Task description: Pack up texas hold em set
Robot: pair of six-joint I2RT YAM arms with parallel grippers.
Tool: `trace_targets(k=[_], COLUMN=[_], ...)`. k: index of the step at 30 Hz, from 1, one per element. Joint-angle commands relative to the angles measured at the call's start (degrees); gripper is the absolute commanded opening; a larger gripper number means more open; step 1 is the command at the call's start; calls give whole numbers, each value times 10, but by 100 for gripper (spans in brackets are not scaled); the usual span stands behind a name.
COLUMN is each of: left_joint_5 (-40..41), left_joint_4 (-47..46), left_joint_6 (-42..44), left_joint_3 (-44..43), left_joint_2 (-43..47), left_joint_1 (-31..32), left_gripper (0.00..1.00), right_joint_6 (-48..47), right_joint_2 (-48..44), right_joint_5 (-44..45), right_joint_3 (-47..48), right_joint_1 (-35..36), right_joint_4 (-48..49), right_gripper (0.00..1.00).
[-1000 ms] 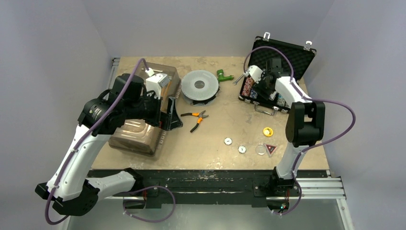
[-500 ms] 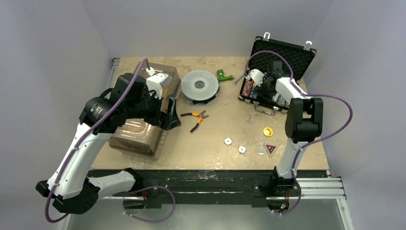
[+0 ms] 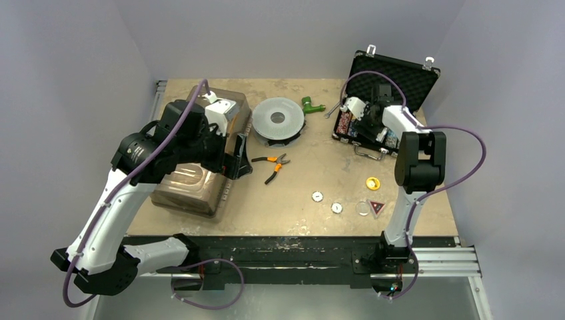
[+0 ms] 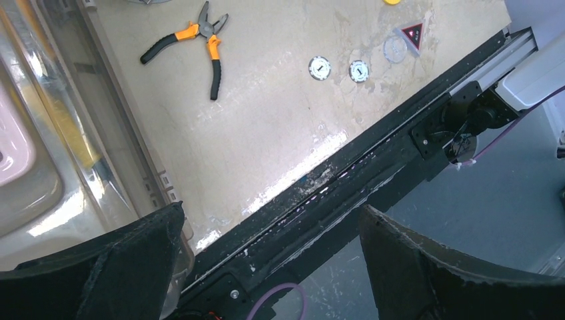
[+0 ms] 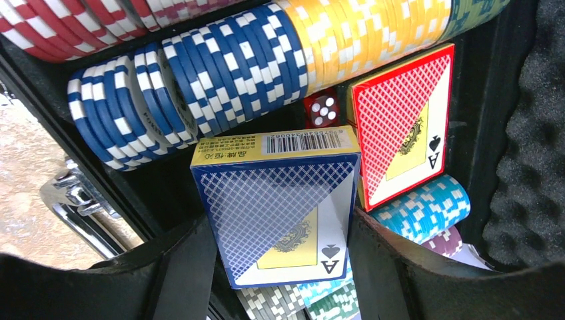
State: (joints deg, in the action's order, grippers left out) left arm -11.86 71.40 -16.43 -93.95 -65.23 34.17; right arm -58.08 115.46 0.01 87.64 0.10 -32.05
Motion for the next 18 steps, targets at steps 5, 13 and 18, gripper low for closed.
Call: trace_targets(k=[5, 13, 18], left_joint_5=[14, 15, 16], left_joint_4=[-7, -7, -7], left_joint_6=[17, 19, 20], left_joint_3=[-23, -16, -14], left_joint_2=[7, 13, 16], left_joint_1=[3, 3, 3], left_gripper=[100, 100, 100], right_joint_6=[-48, -82, -98], right_joint_2=[-32, -17, -20], right_joint_5=[-45, -44, -52], right_joint_3=[-21, -22, -24], right_joint_1=[-16, -21, -22], right_joint_4=[-5, -5, -11], right_gripper=[0, 0, 0])
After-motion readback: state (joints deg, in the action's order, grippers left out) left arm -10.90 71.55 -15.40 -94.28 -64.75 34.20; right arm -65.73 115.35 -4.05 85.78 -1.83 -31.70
